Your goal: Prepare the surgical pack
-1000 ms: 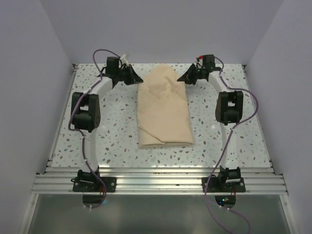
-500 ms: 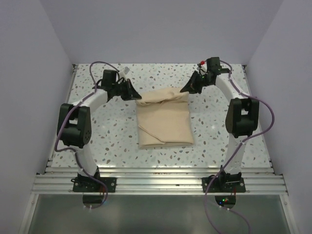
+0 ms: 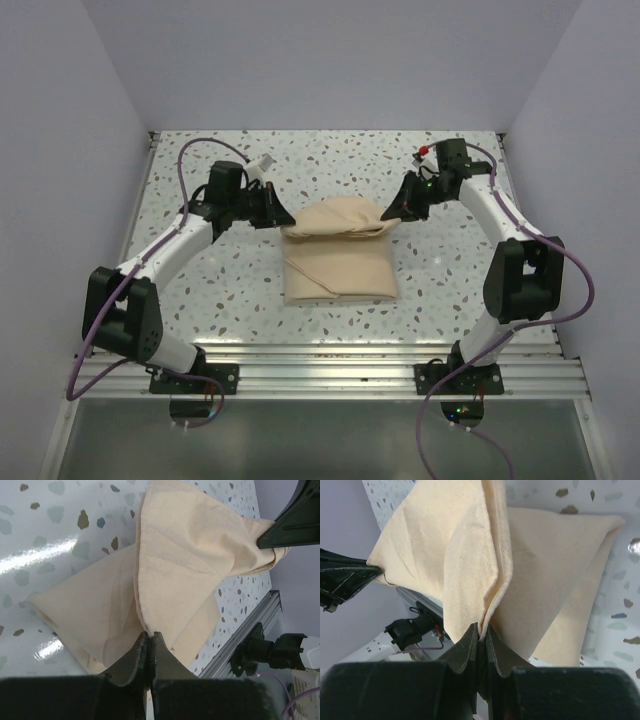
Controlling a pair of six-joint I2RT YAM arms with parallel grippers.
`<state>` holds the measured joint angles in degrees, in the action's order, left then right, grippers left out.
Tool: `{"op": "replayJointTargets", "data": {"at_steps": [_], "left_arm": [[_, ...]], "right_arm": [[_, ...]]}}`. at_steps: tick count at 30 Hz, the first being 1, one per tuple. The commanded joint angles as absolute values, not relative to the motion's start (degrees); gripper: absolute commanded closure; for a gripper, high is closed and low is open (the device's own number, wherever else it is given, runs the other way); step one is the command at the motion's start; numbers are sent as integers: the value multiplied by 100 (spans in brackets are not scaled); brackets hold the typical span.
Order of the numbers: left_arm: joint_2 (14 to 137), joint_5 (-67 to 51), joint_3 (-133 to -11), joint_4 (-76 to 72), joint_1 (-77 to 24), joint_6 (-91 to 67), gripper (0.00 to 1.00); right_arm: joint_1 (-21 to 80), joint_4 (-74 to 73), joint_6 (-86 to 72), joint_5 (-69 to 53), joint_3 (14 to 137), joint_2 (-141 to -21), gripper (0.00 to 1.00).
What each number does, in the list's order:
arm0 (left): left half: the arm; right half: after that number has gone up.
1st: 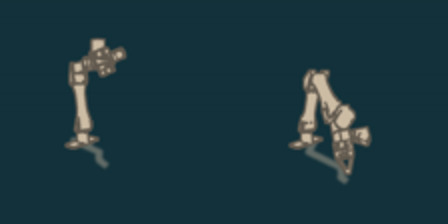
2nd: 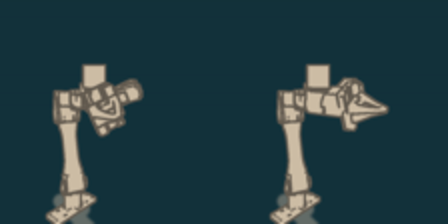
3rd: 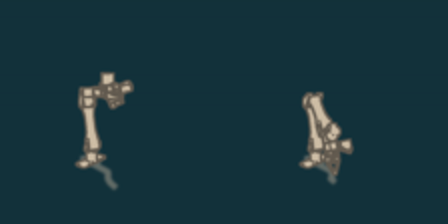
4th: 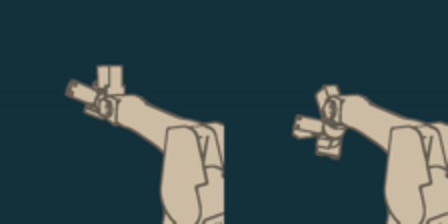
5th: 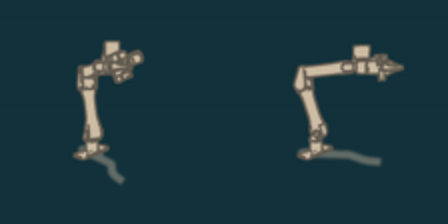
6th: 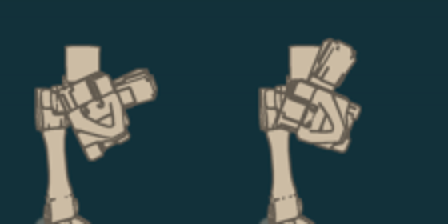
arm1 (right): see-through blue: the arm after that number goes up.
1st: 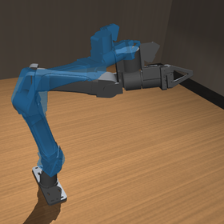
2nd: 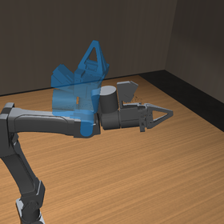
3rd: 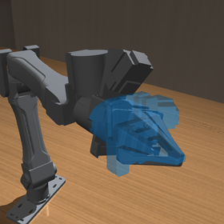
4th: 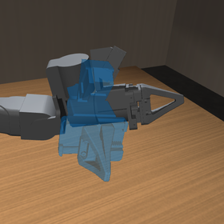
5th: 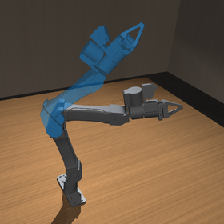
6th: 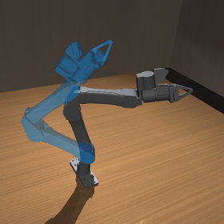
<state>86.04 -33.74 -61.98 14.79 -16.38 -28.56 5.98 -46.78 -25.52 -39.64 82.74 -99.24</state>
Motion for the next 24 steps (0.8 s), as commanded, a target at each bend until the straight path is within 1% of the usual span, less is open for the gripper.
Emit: {"op": "replayJointTargets", "data": {"at_steps": [1, 6, 10, 17, 21, 23, 24], "left_arm": [[7999, -3129, -5740, 1687, -1740, -3006, 100], [7560, -3032, -5134, 1890, -1749, -2944, 100], [7497, -2953, -4782, 1881, -1749, -2900, 100], [7471, -3085, -4298, 1740, -1749, -2953, 100], [7532, -3260, -4140, 1574, -1749, -2997, 100], [7585, -3340, -4122, 1538, -1758, -2997, 100], [7646, -3357, -4122, 1521, -1758, -2971, 99]], "right_arm": [[589, -4676, -2549, -4104, 7745, -9361, 94], [589, -4763, -2356, -4026, 7173, -8983, 93], [598, -4737, -2303, -4016, 6646, -8728, 91], [615, -4834, -2013, -3850, 6267, -8701, 90], [624, -4598, -2039, -3902, 5960, -8824, 89], [668, -4553, -2013, -3902, 5872, -8868, 86], [685, -4509, -1995, -3937, 5801, -8920, 83]]}}
